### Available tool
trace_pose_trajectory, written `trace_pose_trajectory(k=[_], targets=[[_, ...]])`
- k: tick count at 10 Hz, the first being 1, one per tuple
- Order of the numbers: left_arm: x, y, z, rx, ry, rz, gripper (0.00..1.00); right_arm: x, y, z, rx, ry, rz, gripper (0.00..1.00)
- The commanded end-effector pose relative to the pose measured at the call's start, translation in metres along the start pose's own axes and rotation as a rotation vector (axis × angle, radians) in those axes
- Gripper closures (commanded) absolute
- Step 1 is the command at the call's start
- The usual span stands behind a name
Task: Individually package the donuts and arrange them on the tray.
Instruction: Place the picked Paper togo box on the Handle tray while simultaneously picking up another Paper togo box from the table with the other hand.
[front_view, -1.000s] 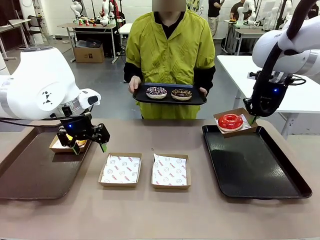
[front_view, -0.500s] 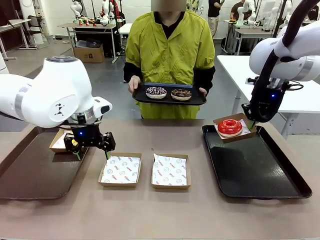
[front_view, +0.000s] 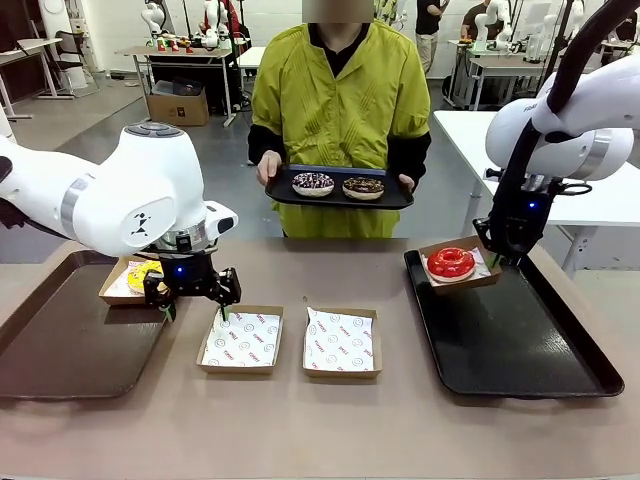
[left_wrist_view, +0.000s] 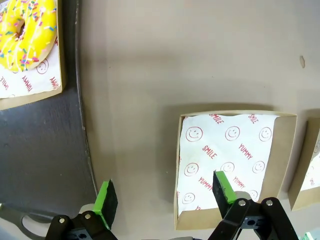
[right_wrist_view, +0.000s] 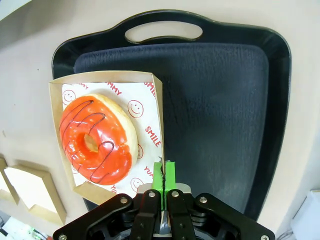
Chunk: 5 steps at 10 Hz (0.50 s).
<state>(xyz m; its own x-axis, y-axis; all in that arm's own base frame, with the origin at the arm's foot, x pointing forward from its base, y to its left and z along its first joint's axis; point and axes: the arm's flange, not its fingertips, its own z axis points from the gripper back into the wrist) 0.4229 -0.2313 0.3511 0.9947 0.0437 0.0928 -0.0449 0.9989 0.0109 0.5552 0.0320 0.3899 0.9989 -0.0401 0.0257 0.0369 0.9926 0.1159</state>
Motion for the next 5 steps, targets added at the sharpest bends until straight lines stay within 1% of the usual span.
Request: trace_pose_trajectory(k=[1,5], targets=[[0.005,-0.002,-0.008,0.014,-0.035,0.029,0.0,0.001,0.006,-0.006,-0.014,-0.017,-0.025,0.99],[0.012,-0.003,-0.019,0.006,-0.024,0.025,0.0,0.005,0.011,-0.016,-0.025,-0.001,-0.028,0.99]])
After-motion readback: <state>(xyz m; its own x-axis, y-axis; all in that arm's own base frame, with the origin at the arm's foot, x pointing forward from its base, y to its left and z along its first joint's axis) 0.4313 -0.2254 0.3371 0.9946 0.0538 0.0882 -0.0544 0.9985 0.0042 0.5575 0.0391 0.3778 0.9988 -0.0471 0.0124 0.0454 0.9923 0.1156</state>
